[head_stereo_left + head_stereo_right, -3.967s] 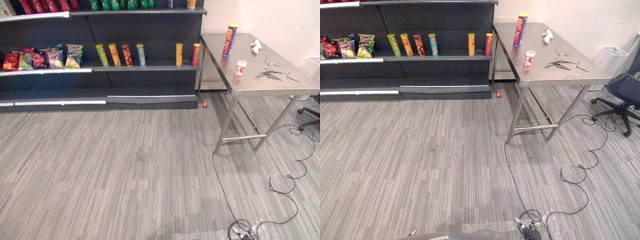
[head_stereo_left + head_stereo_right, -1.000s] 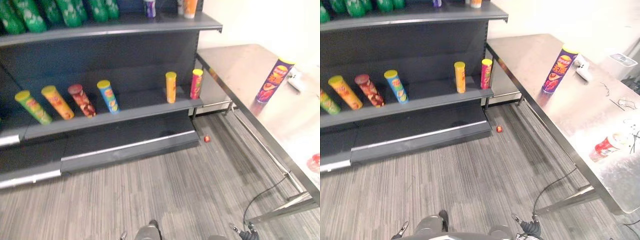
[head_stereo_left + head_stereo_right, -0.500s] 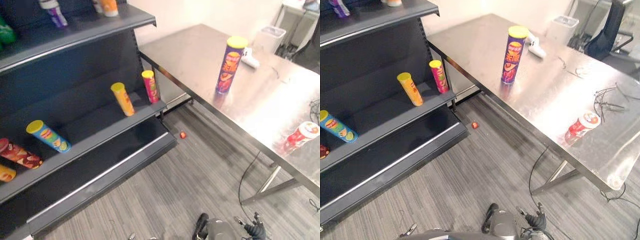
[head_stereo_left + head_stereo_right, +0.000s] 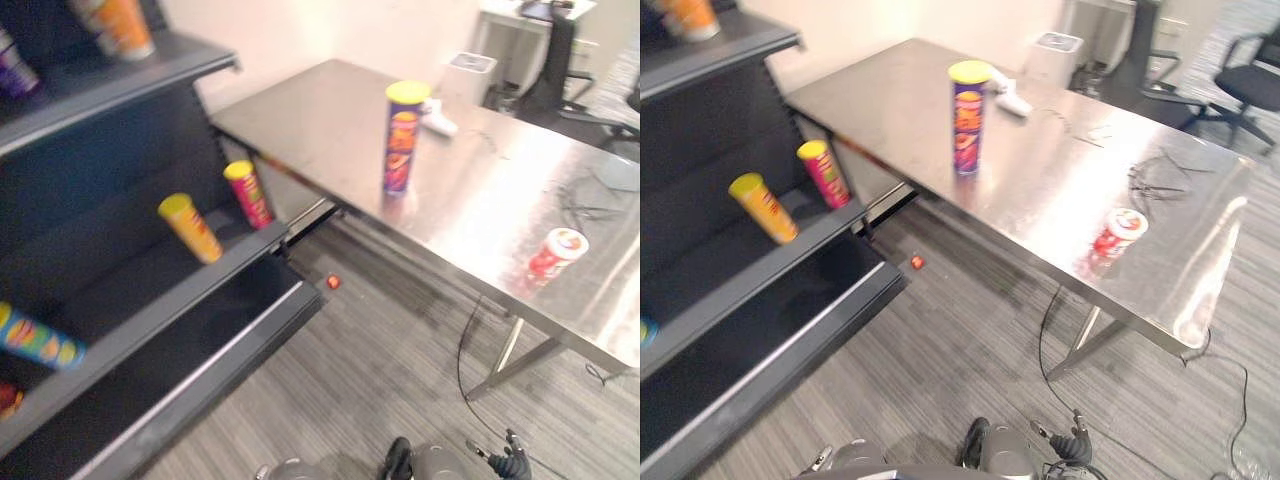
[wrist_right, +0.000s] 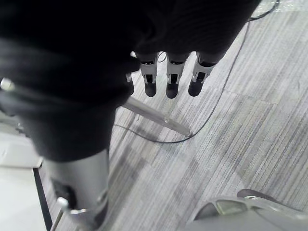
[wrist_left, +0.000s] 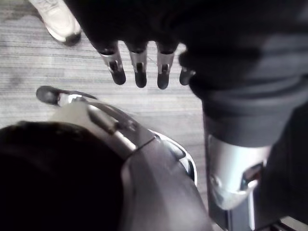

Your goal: Put the gum and the chips on the shelf.

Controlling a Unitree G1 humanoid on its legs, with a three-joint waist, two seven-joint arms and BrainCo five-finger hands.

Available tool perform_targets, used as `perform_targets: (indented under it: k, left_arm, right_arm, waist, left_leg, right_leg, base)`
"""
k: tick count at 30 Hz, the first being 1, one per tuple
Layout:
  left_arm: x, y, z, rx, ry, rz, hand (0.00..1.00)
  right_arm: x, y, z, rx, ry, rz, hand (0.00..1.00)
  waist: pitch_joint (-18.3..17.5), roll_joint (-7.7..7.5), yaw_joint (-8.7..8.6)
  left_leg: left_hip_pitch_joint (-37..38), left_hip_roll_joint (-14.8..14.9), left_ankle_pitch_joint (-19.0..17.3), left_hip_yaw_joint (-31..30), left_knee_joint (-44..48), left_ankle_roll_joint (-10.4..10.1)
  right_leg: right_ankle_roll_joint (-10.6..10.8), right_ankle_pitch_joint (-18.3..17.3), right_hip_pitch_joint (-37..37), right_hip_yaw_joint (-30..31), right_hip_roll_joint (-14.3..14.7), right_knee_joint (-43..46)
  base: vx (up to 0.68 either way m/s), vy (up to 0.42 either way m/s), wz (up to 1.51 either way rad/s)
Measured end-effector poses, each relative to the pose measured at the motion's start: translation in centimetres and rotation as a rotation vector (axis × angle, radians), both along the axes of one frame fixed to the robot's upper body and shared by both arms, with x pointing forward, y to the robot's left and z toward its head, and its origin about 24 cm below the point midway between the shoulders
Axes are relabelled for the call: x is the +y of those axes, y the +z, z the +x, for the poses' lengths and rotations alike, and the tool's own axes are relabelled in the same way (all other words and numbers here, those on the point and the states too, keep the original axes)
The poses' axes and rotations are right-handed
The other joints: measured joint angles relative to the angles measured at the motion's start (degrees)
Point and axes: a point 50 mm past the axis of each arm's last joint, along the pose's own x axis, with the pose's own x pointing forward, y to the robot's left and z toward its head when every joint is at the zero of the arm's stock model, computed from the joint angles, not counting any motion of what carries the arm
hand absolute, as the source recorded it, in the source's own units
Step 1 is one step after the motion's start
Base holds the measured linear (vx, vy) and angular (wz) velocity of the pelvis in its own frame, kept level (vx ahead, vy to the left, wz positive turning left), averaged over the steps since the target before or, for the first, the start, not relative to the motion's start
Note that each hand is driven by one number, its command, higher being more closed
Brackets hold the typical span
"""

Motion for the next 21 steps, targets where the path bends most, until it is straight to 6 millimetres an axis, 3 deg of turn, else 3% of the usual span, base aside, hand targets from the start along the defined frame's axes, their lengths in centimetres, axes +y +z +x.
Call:
perform_targets:
  k: [3,5,7,8,9,10,11,12,13,15,17,20,21]
  left_arm:
    - [-0.4,0.0,-0.3,-0.025,0.061,-0.024,0.0]
    - [-0.3,0.0,-0.3,-0.029,0.063,-0.019,0.0]
    - [-0.4,0.0,-0.4,-0.028,0.07,-0.018,0.0]
    - [-0.5,0.0,-0.5,-0.029,0.086,-0.021,0.0]
    - [-0.9,-0.1,-0.7,-0.02,0.104,-0.034,0.0]
    - [-0.9,-0.1,-0.7,-0.019,0.108,-0.034,0.0]
    - [-0.7,-0.1,-0.7,-0.02,0.106,-0.029,0.0]
    - [0.4,0.1,-0.9,-0.01,0.063,0.01,0.0]
    - [0.8,0.1,-1.0,-0.006,0.044,0.023,0.0]
    - [1.7,0.2,-1.2,0.019,-0.012,0.049,0.0]
    - [1.5,0.1,-1.5,0.041,-0.02,0.038,0.0]
    - [1.1,0.0,-1.4,0.051,-0.052,0.025,0.0]
    - [1.1,0.0,-1.4,0.052,-0.054,0.025,0.0]
  right_arm:
    - [-0.2,-0.3,-0.3,0.028,-0.04,0.013,0.0]
    - [-0.5,-0.4,-0.7,0.025,-0.105,0.028,0.0]
    - [-0.5,-0.4,-1.1,0.032,-0.126,0.032,0.0]
    - [-0.3,-0.6,-1.5,0.039,-0.147,0.044,0.0]
    - [-0.4,-0.6,-1.9,0.05,-0.159,0.044,0.0]
    - [-0.6,-0.7,-2.2,0.059,-0.175,0.041,0.0]
    - [-0.5,-0.7,-2.4,0.062,-0.189,0.046,0.0]
    - [0.5,-1.0,-2.9,0.076,-0.215,0.07,0.0]
    - [0.8,-1.1,-3.1,0.081,-0.226,0.075,0.0]
    - [1.6,-1.4,-3.4,0.09,-0.264,0.088,0.0]
    - [1.4,-1.3,-3.2,0.08,-0.276,0.088,0.0]
    - [1.0,-1.2,-3.1,0.07,-0.299,0.092,0.0]
    - [1.0,-1.3,-3.2,0.071,-0.3,0.093,0.0]
  waist:
    - [0.0,0.1,0.81]
    - [0.1,0.03,0.78]
    - [0.1,0.04,0.75]
    - [0.0,0.12,0.78]
    - [-0.6,1.27,0.88]
    - [-1.0,1.64,1.1]
    - [-1.3,1.19,1.16]
    - [-1.9,-1.18,0.77]
    - [-2.5,-2.09,0.82]
    - [-3.8,-3.86,0.62]
    - [-3.9,-3.57,-0.12]
    - [-4.2,-2.25,0.08]
    - [-4.0,-1.95,0.19]
  left_leg:
    - [-0.3,-4.4,-1.8,-3.7,-13.8,0.0]
    - [-0.2,-7.4,-1.0,-10.8,-30.4,-0.3]
    - [-0.1,-8.1,0.6,-15.1,-38.6,-0.6]
    - [-0.1,-8.2,2.0,-16.9,-42.7,-1.4]
    - [0.9,-7.9,4.1,-18.1,-45.8,-3.6]
    - [1.5,-8.2,7.3,-18.2,-45.4,-4.4]
    - [2.2,-8.9,9.2,-17.5,-44.9,-4.2]
    - [4.3,-11.4,7.3,-14.4,-45.2,-3.3]
    - [5.0,-12.2,7.0,-13.2,-45.3,-3.2]
    - [7.5,-14.8,5.9,-9.8,-46.2,-1.2]
    - [8.9,-15.3,5.5,-8.2,-47.2,-0.6]
    - [9.6,-15.1,5.7,-5.9,-47.2,-0.3]
    - [9.9,-15.1,5.7,-5.4,-47.2,-0.3]
  right_leg:
    - [0.4,0.1,2.1,9.6,0.7,-1.5]
    - [1.2,-0.3,2.5,16.7,0.8,-1.9]
    - [2.2,-0.7,2.5,20.5,0.8,-2.2]
    - [3.5,-1.1,2.6,23.2,0.8,-2.3]
    - [6.0,-1.7,2.6,26.0,1.3,-1.7]
    - [7.2,-2.1,2.7,27.3,1.0,-1.2]
    - [8.1,-2.2,3.1,28.0,0.3,-1.2]
    - [9.7,-1.7,4.1,26.4,-3.2,-1.9]
    - [10.6,-1.0,4.4,25.4,-4.4,-2.5]
    - [12.8,1.4,5.3,24.5,-7.4,-4.9]
    - [12.7,4.9,5.8,21.8,-8.0,-6.4]
    - [12.2,10.9,5.9,15.9,-8.1,-9.6]
    - [11.8,11.5,6.0,15.3,-8.2,-10.0]
  base:
    - [0.26,0.115,-1.71]
    - [0.25,0.237,-1.62]
    - [0.24,0.261,-1.22]
    - [0.36,0.417,-1.47]
    - [0.37,0.44,-1.32]
    - [0.33,0.401,-1.05]
    - [0.32,0.409,-0.81]
    - [0.31,0.387,-0.73]
    - [0.33,0.406,-0.8]
    - [0.23,0.265,-0.63]
    - [0.16,0.202,-0.39]
    - [0.11,0.152,-0.5]
    - [0.08,0.1,-0.53]
